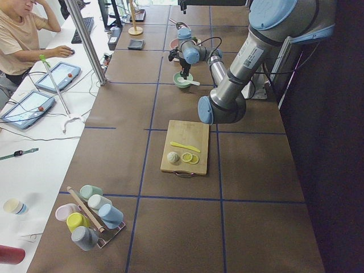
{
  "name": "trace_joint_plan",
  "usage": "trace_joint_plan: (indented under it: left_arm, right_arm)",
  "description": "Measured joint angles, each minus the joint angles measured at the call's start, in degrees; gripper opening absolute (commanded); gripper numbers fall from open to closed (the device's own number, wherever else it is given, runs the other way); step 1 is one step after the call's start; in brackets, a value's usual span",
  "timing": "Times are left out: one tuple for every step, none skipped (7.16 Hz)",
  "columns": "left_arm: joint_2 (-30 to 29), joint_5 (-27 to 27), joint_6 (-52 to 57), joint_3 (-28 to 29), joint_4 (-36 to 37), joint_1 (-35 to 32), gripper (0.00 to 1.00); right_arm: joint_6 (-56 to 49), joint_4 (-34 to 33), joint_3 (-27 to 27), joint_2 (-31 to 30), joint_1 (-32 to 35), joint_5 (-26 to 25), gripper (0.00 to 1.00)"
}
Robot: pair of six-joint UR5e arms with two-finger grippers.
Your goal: Put spoon and ice into bowl
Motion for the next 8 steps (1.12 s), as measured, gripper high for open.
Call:
trace_joint_plan:
  left_arm:
    - [-0.21, 0.25, -0.17, -0.29, 0.06, -0.15, 0.81]
    - [-0.29, 0.3, -0.19, -1.26, 0.14, -1.24, 0.81]
    - [-0.16, 0.14, -0.1, -2.44, 0.11, -3.38, 0.81]
    - [0.07, -0.12, 0.0, -3.31, 0.06, -5.38, 0.81]
    - [0.21, -0.25, 0.05, -3.73, 0.07, -6.51, 0.81]
    - [0.37, -0.29, 0.11, -3.89, 0.1, -7.04, 0.81]
    - [0.67, -0.3, 0.24, -3.9, 0.04, -7.34, 0.81]
    - [0.96, -0.31, 0.35, -4.13, -0.02, -7.6, 0.81]
  right_arm:
    - [0.58, 0.0, 0.01, 0.38, -0.18, 0.07, 1.0]
    - [3.32, 0.15, 0.15, 1.44, -0.71, 0.62, 1.0]
    - [9.08, 1.54, 0.34, 3.14, -2.07, 1.57, 1.0]
    - [16.74, 5.19, 0.46, 4.38, -4.3, 2.12, 1.0]
    - [25.26, 10.66, 0.48, 4.96, -6.8, 2.27, 1.0]
    - [33.01, 16.03, 0.5, 5.19, -8.73, 2.23, 1.0]
    - [38.26, 19.85, 0.52, 5.3, -9.88, 2.13, 1.0]
    - [40.85, 21.67, 0.61, 5.62, -10.35, 2.06, 1.0]
